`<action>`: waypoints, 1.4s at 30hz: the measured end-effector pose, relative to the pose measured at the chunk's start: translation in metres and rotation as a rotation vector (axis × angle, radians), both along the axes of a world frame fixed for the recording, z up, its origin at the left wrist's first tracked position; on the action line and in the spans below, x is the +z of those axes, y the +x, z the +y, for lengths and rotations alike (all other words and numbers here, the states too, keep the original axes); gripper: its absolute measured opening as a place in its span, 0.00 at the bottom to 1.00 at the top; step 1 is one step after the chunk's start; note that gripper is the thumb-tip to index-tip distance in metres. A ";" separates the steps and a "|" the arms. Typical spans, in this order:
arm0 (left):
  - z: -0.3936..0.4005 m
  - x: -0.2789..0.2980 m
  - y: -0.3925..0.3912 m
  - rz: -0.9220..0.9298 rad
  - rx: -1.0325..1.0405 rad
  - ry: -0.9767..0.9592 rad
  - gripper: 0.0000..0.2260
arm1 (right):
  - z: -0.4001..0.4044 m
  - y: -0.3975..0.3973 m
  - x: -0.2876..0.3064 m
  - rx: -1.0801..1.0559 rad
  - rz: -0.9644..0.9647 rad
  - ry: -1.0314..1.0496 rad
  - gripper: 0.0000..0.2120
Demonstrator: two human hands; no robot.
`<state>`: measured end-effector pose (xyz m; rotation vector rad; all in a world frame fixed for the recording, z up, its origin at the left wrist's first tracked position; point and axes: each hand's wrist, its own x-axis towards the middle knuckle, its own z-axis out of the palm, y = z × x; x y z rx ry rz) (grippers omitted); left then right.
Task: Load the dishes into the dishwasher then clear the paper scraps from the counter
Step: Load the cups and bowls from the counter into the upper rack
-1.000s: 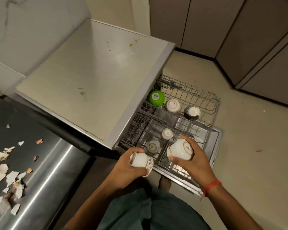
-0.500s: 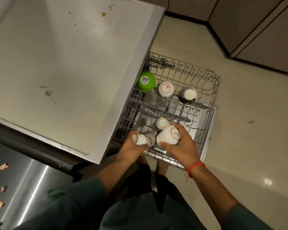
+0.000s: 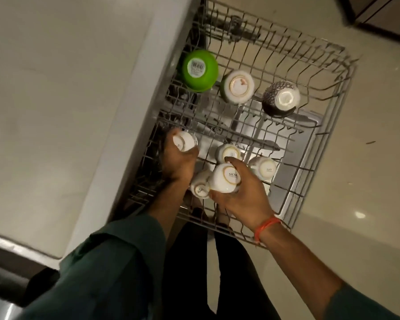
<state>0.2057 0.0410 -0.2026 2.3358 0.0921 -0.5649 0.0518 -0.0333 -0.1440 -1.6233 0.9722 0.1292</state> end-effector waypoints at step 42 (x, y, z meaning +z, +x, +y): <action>0.084 0.024 -0.012 0.022 0.069 -0.054 0.15 | 0.043 0.084 -0.068 0.429 -0.081 -0.285 0.35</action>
